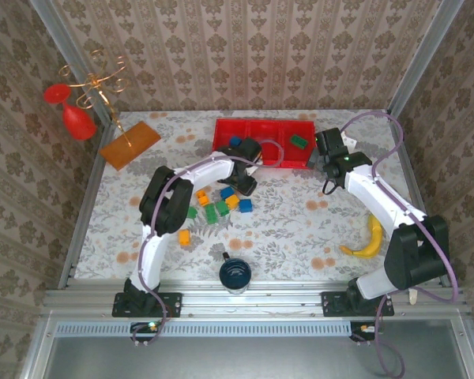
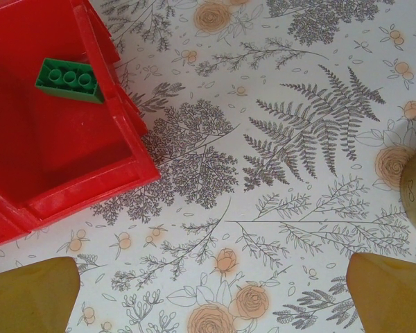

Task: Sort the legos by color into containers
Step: Pick up the lego from the center of the table, then place the lego in the container.

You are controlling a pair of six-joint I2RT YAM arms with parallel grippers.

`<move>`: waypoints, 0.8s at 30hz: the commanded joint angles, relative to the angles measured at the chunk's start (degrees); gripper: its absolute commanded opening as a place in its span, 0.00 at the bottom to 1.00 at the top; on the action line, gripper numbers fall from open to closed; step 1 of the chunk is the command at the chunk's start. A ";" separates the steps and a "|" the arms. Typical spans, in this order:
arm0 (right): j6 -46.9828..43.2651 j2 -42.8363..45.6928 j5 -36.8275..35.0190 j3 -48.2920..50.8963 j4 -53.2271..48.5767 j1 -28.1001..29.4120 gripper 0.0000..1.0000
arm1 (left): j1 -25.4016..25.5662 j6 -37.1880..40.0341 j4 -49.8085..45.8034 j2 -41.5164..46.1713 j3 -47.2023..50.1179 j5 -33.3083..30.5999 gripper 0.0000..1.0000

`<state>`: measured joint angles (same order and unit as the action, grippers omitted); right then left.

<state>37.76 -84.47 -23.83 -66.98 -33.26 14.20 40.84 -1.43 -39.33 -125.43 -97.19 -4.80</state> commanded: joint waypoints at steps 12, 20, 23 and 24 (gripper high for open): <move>1.52 4.47 -1.67 2.55 0.05 0.22 1.00 | -5.20 0.80 2.83 15.45 4.37 -2.26 0.50; 1.81 4.40 -1.26 2.72 0.21 0.22 1.00 | -9.40 -0.26 4.43 13.09 -0.32 -0.13 0.50; 1.88 4.43 -0.93 2.71 0.21 0.29 1.00 | -10.50 -0.35 4.96 11.34 -2.97 0.05 0.50; 1.88 4.46 -0.78 2.65 0.21 0.28 1.00 | -10.73 -0.28 5.12 10.88 -3.74 0.08 0.50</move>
<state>38.02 -81.43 -23.81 -65.01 -33.17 14.20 30.79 -1.45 -35.29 -113.30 -97.58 -5.67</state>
